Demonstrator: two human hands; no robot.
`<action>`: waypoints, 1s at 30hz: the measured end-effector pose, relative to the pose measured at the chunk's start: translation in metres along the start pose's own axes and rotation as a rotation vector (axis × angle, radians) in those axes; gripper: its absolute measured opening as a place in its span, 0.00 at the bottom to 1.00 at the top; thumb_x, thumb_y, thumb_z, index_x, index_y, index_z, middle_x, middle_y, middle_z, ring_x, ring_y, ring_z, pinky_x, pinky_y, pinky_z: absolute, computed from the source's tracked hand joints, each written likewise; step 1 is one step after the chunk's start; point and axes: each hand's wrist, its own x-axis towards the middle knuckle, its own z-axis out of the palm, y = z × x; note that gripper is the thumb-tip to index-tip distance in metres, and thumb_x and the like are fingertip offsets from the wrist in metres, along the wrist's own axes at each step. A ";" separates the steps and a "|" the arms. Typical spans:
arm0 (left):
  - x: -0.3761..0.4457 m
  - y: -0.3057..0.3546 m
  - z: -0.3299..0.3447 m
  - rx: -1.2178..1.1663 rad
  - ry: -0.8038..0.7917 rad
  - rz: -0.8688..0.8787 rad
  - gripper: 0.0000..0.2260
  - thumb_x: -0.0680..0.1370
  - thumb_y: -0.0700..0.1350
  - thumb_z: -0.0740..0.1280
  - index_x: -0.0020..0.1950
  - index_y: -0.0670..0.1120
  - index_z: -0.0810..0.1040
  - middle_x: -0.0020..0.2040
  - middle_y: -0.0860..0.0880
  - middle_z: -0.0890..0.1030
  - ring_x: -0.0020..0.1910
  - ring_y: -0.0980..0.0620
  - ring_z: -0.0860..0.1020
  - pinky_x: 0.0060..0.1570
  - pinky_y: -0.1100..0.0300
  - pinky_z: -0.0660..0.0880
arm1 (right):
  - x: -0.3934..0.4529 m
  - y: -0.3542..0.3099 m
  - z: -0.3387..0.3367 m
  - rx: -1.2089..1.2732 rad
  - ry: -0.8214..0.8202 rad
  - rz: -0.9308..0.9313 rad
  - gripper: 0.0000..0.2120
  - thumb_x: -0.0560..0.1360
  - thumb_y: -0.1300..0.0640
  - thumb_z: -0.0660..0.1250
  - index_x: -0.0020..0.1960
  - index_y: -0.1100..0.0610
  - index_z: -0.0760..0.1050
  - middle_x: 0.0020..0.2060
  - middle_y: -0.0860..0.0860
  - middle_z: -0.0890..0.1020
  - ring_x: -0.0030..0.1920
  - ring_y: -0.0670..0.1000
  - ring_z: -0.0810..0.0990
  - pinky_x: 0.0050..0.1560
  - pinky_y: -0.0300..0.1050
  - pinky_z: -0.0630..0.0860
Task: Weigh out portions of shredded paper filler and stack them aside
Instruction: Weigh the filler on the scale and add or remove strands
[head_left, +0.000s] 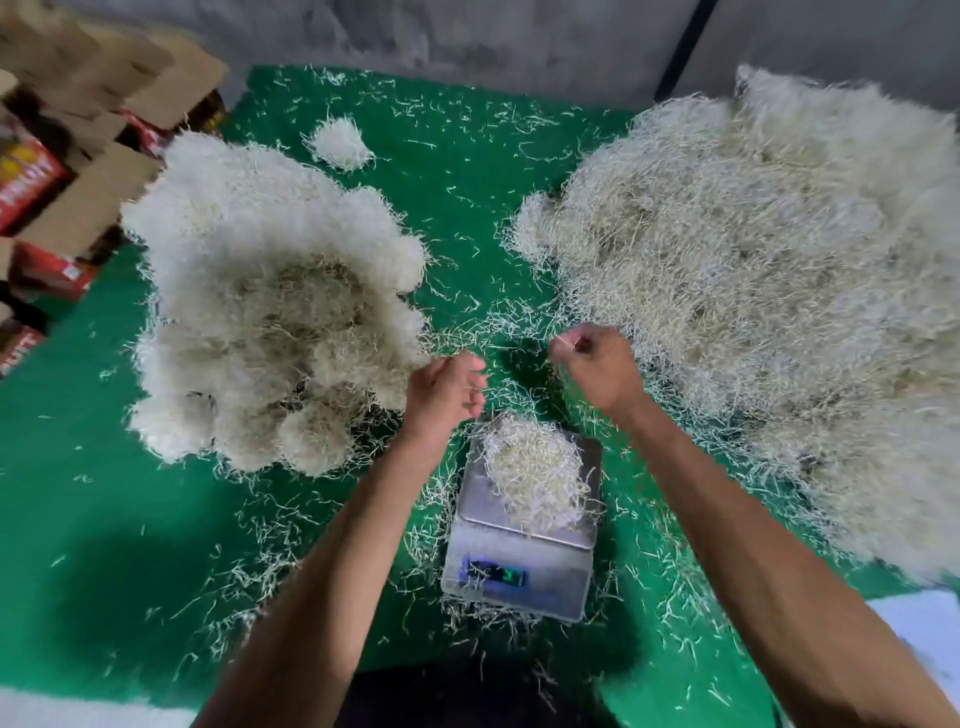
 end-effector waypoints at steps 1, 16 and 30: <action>-0.009 -0.001 -0.003 -0.017 -0.013 0.001 0.07 0.79 0.47 0.69 0.47 0.44 0.81 0.36 0.50 0.82 0.33 0.53 0.80 0.47 0.51 0.83 | -0.012 -0.011 -0.006 -0.004 0.009 -0.049 0.06 0.81 0.54 0.70 0.47 0.54 0.79 0.38 0.57 0.83 0.32 0.51 0.79 0.35 0.50 0.81; -0.075 -0.033 -0.028 -0.155 -0.117 -0.044 0.06 0.78 0.42 0.70 0.52 0.41 0.82 0.37 0.50 0.83 0.31 0.55 0.77 0.34 0.61 0.75 | -0.120 -0.016 -0.012 -0.387 -0.240 -0.081 0.21 0.81 0.38 0.62 0.51 0.54 0.83 0.48 0.55 0.84 0.44 0.57 0.85 0.58 0.58 0.81; -0.098 -0.043 -0.036 -0.163 -0.102 -0.056 0.06 0.81 0.40 0.66 0.54 0.40 0.81 0.42 0.47 0.81 0.34 0.53 0.75 0.36 0.59 0.74 | -0.135 0.013 -0.014 -0.211 0.103 -0.081 0.34 0.84 0.35 0.46 0.58 0.56 0.83 0.44 0.64 0.85 0.43 0.51 0.85 0.38 0.37 0.70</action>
